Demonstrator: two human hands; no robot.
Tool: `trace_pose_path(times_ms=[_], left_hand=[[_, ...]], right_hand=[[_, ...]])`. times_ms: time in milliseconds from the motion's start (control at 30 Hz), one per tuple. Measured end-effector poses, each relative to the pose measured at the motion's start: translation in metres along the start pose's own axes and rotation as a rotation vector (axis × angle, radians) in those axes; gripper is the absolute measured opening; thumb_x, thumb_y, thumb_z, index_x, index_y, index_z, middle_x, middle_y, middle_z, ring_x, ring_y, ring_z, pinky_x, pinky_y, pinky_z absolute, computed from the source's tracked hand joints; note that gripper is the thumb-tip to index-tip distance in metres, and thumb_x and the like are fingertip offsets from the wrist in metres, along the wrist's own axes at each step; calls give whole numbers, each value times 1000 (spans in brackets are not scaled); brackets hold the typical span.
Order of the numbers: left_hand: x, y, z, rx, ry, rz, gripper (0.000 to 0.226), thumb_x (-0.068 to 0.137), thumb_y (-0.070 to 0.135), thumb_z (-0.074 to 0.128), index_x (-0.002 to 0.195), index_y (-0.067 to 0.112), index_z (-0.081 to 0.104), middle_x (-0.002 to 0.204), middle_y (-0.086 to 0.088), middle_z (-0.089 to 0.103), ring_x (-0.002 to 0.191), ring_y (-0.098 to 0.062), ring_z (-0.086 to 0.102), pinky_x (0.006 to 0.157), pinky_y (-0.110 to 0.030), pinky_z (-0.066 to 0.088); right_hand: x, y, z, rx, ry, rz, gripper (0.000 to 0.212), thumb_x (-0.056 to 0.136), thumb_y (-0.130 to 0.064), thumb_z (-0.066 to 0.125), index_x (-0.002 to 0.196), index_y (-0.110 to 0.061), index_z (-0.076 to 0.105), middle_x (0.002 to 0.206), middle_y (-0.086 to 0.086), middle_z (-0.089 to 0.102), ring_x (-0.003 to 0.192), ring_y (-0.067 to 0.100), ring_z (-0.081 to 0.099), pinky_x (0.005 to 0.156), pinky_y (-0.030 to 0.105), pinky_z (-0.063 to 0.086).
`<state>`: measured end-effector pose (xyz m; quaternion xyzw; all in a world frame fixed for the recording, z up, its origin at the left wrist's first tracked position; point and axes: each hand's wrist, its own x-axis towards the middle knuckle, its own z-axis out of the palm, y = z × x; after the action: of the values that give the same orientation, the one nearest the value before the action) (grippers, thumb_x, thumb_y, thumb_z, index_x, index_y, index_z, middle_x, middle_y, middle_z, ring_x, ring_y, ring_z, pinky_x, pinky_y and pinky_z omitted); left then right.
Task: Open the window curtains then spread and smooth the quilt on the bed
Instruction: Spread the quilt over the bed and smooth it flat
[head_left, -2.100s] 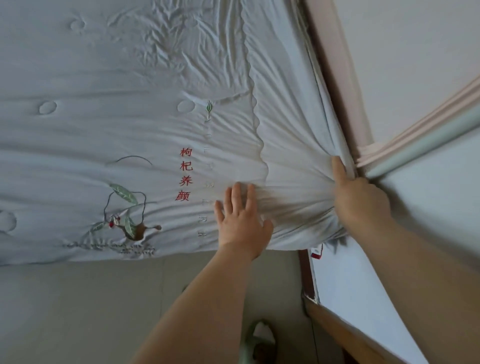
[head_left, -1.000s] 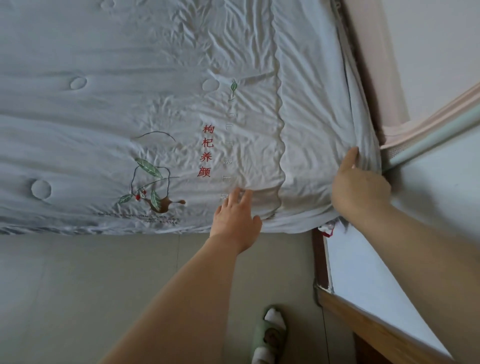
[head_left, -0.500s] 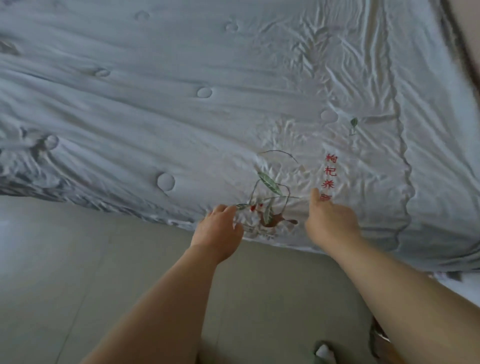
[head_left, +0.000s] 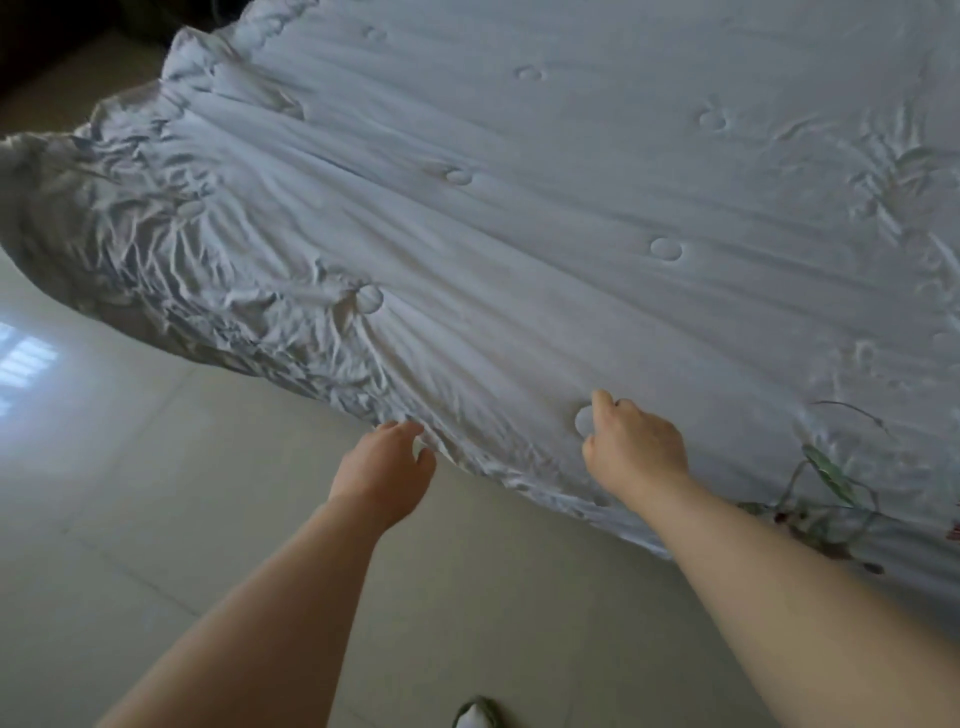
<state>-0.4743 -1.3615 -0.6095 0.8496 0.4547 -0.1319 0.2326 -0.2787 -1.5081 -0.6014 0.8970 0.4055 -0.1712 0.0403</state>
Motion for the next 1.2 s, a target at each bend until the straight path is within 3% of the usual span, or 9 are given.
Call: trace_pose_path(times_ms=[433,533,633,767,833,900,967,1067,1200], left_hand=[[142,-70,-61,286,122,-62,24,89,17,50,109,16,63,104,-3,66,97,-26,61,73,-30,35],[187,-83,-70,386,137,6,34,86,9,51,116,21,61,116,-1,62,108,-24,57,86,-32,38],[224,-101,-75,460,142,45,52,85,12,58,134,23,46,137,0,50,129,-24,44,107,-40,34],[275,-145,-86,482,125,110,40,86,10,58,124,18,53,123,-5,57,119,-27,53,100,-38,40],[277,-137,-91,487,103,140,23,90,7,49,108,14,61,106,-7,63,101,-29,61,86,-37,47],[275,-135,-95,499,17,151,19,92,9,45,99,15,62,101,-8,64,92,-29,62,78,-35,48],[271,-149,-102,522,-159,179,22,92,10,45,105,17,62,108,-7,63,100,-28,61,82,-33,46],[255,-171,-109,542,-333,255,27,93,14,47,116,21,59,120,-6,59,113,-29,57,92,-34,44],[261,-206,-125,370,-235,354,22,93,22,51,114,23,59,116,-2,59,111,-25,57,87,-35,45]], right_hand=[[132,-125,8,53,5,-250,24,90,-24,54,110,-10,56,115,10,55,110,31,52,85,36,41],[162,-145,17,105,-4,-288,34,86,-37,60,109,-11,56,116,9,54,112,30,50,90,36,40],[177,-170,28,73,47,-318,40,65,-42,77,87,-13,62,93,8,61,90,30,60,74,34,48],[210,-220,43,59,35,-266,33,36,-17,87,51,-15,57,54,4,56,48,25,59,41,23,43],[210,-213,39,15,45,-230,25,45,-14,84,52,-12,61,53,4,58,46,25,59,39,23,41],[208,-207,37,56,-25,-217,7,75,-19,67,79,-13,69,80,8,67,73,31,66,58,31,49],[200,-211,46,85,-131,-231,24,90,-24,46,99,-16,67,102,7,66,96,33,63,76,36,48],[178,-230,53,42,-264,-190,28,93,-28,40,101,-16,65,108,6,66,102,30,62,80,37,48],[184,-265,50,137,-123,4,18,90,-29,49,88,-17,63,98,5,65,93,29,64,73,36,49]])
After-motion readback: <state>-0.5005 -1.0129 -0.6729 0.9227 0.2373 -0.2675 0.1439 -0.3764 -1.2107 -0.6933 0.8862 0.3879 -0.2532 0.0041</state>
